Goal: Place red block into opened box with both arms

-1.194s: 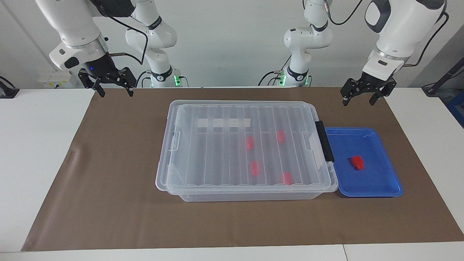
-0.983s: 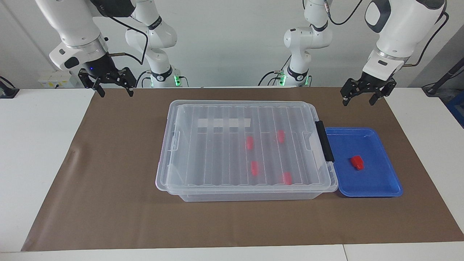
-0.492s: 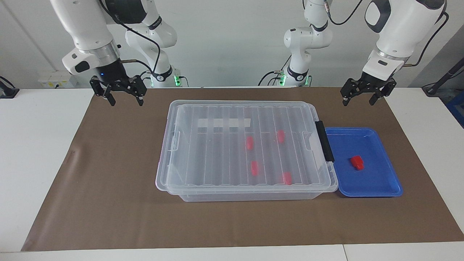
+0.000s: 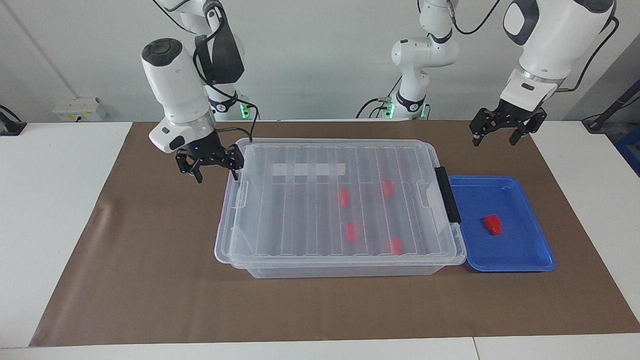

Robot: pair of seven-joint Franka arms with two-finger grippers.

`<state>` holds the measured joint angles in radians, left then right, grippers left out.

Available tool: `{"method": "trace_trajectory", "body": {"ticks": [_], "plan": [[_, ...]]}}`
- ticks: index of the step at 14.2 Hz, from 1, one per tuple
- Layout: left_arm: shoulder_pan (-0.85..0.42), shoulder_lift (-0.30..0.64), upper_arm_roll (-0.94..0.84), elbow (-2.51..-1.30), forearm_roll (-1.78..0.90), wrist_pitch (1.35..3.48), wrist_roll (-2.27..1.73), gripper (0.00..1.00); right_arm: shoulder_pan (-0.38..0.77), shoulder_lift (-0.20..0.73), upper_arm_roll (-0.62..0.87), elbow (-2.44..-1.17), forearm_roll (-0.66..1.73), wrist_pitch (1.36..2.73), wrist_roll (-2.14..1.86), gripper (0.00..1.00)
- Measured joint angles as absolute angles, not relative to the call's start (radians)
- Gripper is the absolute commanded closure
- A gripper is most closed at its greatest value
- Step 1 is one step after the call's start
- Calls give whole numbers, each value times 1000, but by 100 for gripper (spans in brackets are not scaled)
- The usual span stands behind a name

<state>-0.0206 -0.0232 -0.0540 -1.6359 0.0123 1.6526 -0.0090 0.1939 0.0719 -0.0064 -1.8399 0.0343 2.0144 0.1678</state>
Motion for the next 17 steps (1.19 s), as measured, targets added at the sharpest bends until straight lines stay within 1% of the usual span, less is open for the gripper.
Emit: {"method": "trace_trajectory", "body": {"ticks": [4, 17], "plan": [[-21, -23, -54, -1636, 12, 1653, -10, 0, 194, 103, -7, -1851, -2, 2018, 168, 0], [-2, -24, -44, -1641, 15, 1657, -11, 0, 189, 121, -9, -1858, -136, 2048, 168, 0]]}}
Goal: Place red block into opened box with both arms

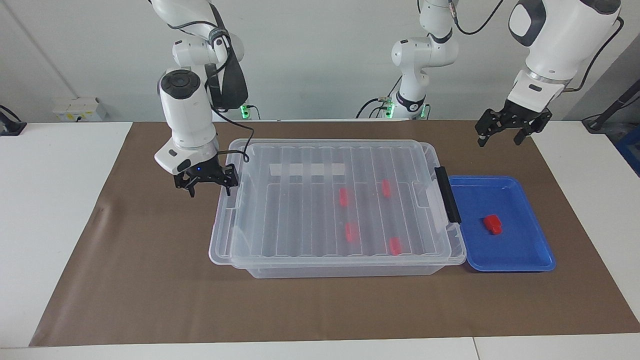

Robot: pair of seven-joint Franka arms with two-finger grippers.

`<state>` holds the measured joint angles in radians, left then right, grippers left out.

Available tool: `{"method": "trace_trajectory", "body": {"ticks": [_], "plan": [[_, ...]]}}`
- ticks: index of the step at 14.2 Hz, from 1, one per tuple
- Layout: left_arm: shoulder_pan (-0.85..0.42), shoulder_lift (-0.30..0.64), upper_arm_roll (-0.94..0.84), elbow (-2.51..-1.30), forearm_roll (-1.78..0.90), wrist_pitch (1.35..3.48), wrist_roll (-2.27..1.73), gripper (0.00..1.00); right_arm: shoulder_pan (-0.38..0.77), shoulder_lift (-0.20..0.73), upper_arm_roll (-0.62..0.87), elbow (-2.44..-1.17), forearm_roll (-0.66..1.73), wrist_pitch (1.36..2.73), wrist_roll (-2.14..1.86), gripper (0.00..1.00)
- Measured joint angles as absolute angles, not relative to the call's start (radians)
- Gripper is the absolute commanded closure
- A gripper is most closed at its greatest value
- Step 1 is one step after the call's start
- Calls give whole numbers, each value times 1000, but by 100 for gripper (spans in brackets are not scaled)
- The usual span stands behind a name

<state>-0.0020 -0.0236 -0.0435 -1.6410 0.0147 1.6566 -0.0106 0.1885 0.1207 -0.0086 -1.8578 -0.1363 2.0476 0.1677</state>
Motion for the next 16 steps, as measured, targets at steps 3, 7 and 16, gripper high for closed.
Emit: {"method": "trace_trajectory", "body": {"ticks": [3, 7, 16], "plan": [[18, -28, -43, -1664, 20, 1704, -8, 0, 183, 121, -11, -1858, -155, 2048, 168, 0], [64, -52, -41, -1748, 20, 1822, 50, 0, 161, 121, -11, -1857, -158, 2048, 168, 0], [126, -62, -40, -1951, 21, 2056, 67, 0, 120, 121, -11, -1857, -159, 2047, 167, 0]]}}
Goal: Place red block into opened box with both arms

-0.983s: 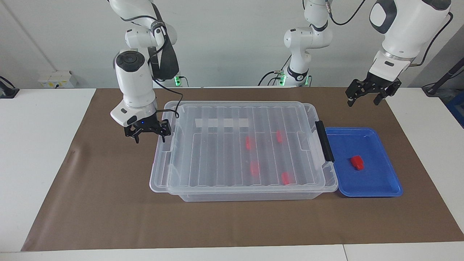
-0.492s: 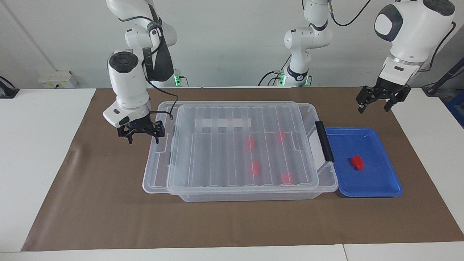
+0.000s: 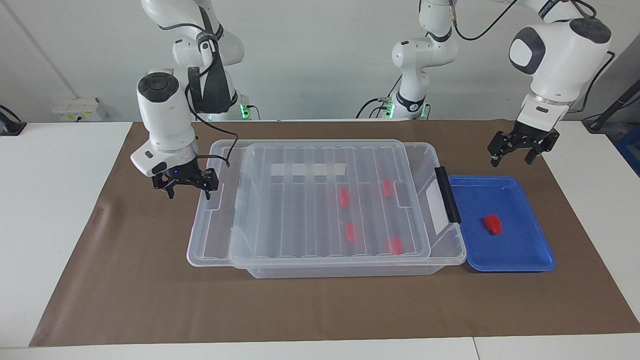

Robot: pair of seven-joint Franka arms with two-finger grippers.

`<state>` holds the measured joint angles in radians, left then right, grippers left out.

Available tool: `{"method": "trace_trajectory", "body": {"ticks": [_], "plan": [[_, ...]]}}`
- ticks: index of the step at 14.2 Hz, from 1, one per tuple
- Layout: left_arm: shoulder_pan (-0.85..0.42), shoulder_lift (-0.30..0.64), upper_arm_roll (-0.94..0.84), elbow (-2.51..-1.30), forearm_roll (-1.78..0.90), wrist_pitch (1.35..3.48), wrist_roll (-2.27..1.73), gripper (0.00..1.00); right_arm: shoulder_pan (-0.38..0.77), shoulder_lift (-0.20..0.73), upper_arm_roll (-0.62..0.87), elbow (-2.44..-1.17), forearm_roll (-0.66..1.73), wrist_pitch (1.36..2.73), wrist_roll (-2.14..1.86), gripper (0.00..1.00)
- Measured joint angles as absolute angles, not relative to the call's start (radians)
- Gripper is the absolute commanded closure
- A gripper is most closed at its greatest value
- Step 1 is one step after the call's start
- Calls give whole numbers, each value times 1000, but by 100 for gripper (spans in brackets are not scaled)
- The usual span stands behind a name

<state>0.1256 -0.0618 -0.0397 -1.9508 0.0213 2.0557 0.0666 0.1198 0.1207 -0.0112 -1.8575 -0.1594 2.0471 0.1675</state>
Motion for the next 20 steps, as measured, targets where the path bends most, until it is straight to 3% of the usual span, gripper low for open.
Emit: {"method": "trace_trajectory", "body": {"ticks": [11, 20], "plan": [[215, 92, -39, -2113, 21, 2437, 76, 0, 44, 121, -12, -1857, -160, 2047, 105, 0], [202, 222, -57, -2127, 21, 2590, 56, 0, -2, 121, -13, -1856, -160, 2045, 71, 0]]}}
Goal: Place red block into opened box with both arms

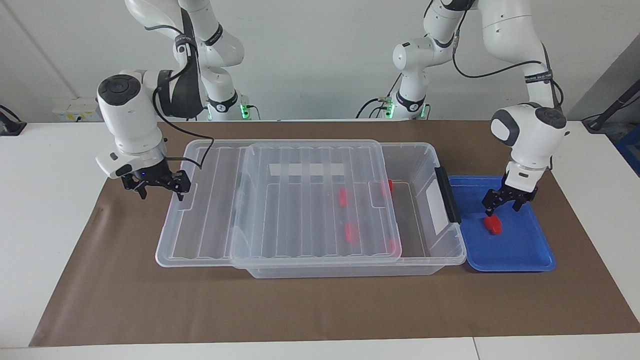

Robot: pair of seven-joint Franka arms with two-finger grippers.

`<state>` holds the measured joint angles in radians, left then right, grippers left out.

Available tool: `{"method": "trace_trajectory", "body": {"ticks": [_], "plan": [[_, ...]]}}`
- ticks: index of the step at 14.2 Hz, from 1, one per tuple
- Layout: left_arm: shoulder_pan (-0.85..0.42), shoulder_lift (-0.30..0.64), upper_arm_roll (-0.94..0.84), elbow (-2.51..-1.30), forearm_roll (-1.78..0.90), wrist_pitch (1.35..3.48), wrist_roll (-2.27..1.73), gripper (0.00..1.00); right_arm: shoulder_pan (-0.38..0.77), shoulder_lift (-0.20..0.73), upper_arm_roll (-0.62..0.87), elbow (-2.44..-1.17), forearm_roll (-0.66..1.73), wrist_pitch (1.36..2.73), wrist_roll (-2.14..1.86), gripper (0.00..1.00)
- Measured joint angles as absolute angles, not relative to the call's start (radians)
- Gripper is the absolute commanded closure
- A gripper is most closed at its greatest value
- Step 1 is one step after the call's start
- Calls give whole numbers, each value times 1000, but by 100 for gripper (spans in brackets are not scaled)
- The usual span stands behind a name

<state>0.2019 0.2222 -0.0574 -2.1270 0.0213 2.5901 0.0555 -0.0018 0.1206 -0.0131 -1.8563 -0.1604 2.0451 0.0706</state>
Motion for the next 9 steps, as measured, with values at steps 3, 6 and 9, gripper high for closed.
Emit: {"method": "trace_trajectory", "body": {"ticks": [3, 6, 9], "plan": [[192, 257, -58, -2127, 21, 2626, 54, 0, -23, 120, -14, -1855, -160, 2044, 64, 0], [189, 276, -58, -2127, 21, 2655, 54, 0, -38, 118, -14, -1855, -161, 2043, 64, 0], [189, 282, -58, -2127, 21, 2662, 54, 15, -56, 117, -14, -1855, -161, 2042, 64, 0]]}}
